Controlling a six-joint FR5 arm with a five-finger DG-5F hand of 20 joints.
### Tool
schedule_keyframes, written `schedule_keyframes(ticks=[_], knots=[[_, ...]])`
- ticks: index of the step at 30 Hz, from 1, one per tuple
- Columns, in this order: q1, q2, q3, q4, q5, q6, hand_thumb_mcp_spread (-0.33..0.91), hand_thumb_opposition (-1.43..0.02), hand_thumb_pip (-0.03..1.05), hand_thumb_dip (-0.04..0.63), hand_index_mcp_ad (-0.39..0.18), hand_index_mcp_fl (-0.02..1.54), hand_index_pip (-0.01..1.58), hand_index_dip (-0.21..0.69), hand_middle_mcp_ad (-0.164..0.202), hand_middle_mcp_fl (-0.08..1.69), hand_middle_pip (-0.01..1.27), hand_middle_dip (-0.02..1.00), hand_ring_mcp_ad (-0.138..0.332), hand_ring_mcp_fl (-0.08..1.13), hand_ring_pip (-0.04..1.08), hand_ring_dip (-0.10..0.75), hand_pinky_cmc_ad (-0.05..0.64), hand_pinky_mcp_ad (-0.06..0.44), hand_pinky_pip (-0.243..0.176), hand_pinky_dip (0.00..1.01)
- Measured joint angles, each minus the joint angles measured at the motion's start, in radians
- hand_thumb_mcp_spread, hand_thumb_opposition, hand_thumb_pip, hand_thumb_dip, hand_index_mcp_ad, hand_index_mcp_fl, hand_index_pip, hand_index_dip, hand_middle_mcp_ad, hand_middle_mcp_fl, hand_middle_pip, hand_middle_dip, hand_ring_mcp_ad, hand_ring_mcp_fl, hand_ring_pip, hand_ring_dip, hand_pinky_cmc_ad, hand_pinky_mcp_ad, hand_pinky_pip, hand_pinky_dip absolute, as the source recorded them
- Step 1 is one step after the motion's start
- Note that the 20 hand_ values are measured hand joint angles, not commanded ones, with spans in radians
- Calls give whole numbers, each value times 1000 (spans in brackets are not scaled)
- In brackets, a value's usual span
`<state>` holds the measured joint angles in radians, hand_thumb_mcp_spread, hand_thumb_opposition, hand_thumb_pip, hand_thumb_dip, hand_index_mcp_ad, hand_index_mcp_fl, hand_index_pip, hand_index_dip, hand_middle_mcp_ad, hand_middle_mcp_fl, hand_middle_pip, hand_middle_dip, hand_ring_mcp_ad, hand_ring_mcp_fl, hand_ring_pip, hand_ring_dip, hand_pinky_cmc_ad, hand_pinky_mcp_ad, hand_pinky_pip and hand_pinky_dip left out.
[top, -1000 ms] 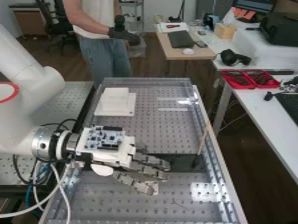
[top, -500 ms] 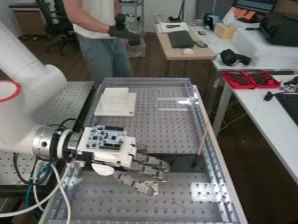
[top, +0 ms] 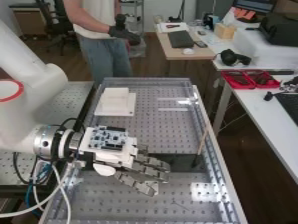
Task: Grab the bearing and place it in the white container
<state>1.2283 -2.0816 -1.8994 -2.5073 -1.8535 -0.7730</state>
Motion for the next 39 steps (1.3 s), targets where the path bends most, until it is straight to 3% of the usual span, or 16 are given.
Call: schedule_keyframes(ticks=[27,39], knots=[[3,-6,1,4,3,-1,475,-883,579,349,-134,138,1302,218,82,16,138,188,117,0,91,75,358,279,-75,178],[3,-8,0,11,1,6,471,-883,579,349,-134,215,1330,215,82,24,138,190,117,0,101,82,358,279,-75,178]])
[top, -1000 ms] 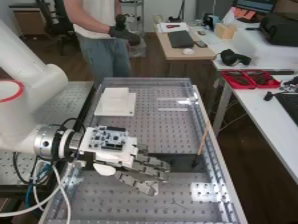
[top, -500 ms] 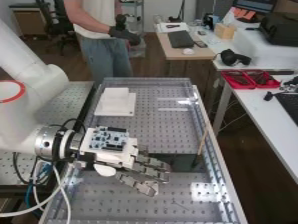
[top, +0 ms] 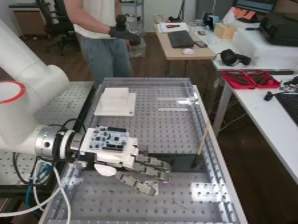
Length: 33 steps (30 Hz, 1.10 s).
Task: Grab the bearing and place it in the white container
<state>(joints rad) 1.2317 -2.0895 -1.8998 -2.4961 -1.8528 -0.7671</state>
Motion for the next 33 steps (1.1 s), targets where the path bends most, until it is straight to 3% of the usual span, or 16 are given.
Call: schedule_keyframes(ticks=[24,33], knots=[[1,6,1,19,2,10,510,-969,506,346,-134,325,1407,211,80,75,138,190,117,0,101,80,358,279,-59,183],[-2,63,-12,24,-15,18,510,-969,506,347,-134,326,1407,211,80,75,138,190,117,0,101,80,358,279,-59,183]])
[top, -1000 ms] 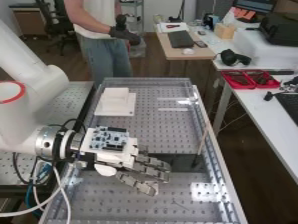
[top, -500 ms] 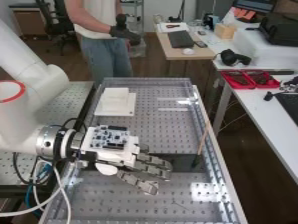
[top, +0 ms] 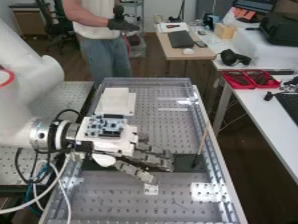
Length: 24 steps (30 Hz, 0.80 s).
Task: Grab the bearing and place it in the white container
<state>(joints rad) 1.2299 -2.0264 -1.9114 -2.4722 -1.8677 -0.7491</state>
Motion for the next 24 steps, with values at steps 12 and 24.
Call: schedule_keyframes(ticks=[12,24], knots=[[13,126,-69,-11,-19,-1,510,-969,506,344,-134,326,1407,211,80,75,138,190,117,0,101,80,358,278,-44,183],[206,280,-205,-17,190,5,510,-969,506,347,-134,326,1407,211,82,73,138,190,117,0,101,80,358,274,-45,183]])
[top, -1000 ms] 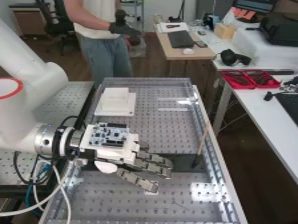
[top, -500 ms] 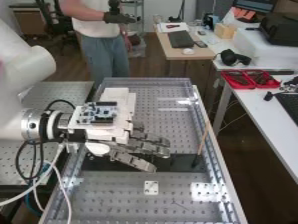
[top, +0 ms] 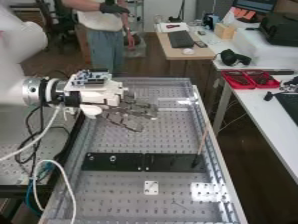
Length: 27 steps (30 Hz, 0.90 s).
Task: Grab the bearing and place it in the white container
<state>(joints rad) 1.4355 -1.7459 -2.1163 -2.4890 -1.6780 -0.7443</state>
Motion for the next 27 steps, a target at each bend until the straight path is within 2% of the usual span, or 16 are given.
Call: schedule_keyframes(ticks=[14,27], knots=[[287,105,-109,6,315,24,510,-969,506,344,-134,326,1407,211,79,73,138,190,117,0,101,80,358,278,-45,183],[540,149,-155,-12,572,56,510,-969,506,344,-134,326,1407,211,75,73,138,190,113,0,101,80,358,278,-45,183]])
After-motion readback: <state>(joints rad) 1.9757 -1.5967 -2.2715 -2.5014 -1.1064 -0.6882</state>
